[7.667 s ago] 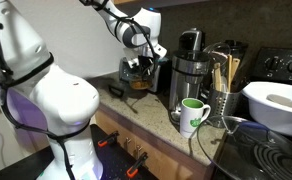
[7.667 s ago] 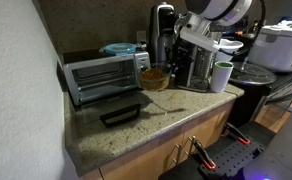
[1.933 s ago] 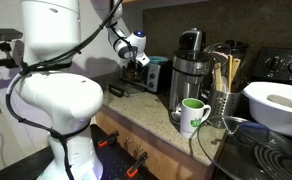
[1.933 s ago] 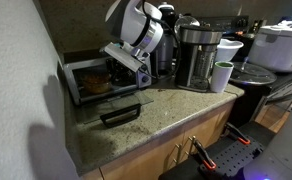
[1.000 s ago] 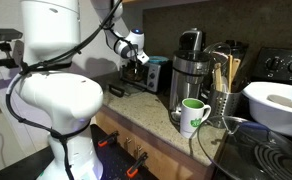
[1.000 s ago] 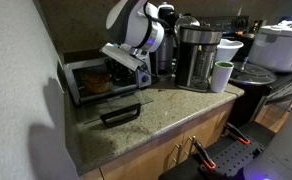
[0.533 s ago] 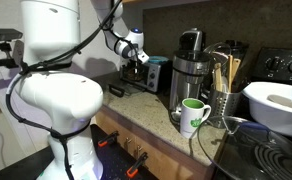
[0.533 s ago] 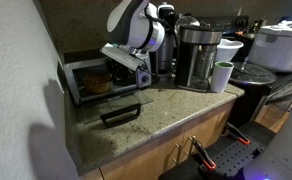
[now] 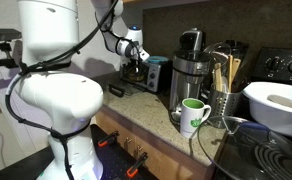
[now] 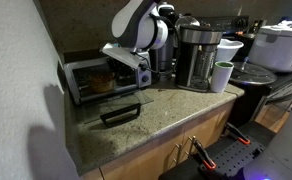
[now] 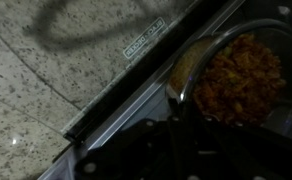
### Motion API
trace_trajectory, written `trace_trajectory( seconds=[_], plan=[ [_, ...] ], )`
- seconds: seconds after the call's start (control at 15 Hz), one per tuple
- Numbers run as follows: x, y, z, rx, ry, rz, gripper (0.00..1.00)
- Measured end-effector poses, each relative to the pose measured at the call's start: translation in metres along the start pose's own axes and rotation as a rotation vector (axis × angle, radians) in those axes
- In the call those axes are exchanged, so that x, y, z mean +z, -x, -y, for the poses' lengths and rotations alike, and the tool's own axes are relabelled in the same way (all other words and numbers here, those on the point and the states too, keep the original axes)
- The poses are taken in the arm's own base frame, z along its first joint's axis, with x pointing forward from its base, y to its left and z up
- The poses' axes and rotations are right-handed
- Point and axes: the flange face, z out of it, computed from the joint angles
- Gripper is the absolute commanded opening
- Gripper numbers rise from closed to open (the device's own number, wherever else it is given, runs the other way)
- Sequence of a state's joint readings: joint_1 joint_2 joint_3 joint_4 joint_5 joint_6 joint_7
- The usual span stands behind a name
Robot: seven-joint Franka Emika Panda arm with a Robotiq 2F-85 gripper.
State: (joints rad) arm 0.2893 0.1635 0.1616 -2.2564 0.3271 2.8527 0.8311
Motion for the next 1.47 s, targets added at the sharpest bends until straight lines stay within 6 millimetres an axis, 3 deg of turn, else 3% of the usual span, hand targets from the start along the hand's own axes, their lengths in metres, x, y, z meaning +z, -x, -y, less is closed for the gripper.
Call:
trace_trajectory(
  seconds=[0.8, 1.47],
  plan=[
    [-0.020, -0.014, -0.013, 0.051, -0.007, -0.029, 0.03],
    [-0.023, -0.021, -0.015, 0.105, -0.007, -0.041, 0.03]
  ],
)
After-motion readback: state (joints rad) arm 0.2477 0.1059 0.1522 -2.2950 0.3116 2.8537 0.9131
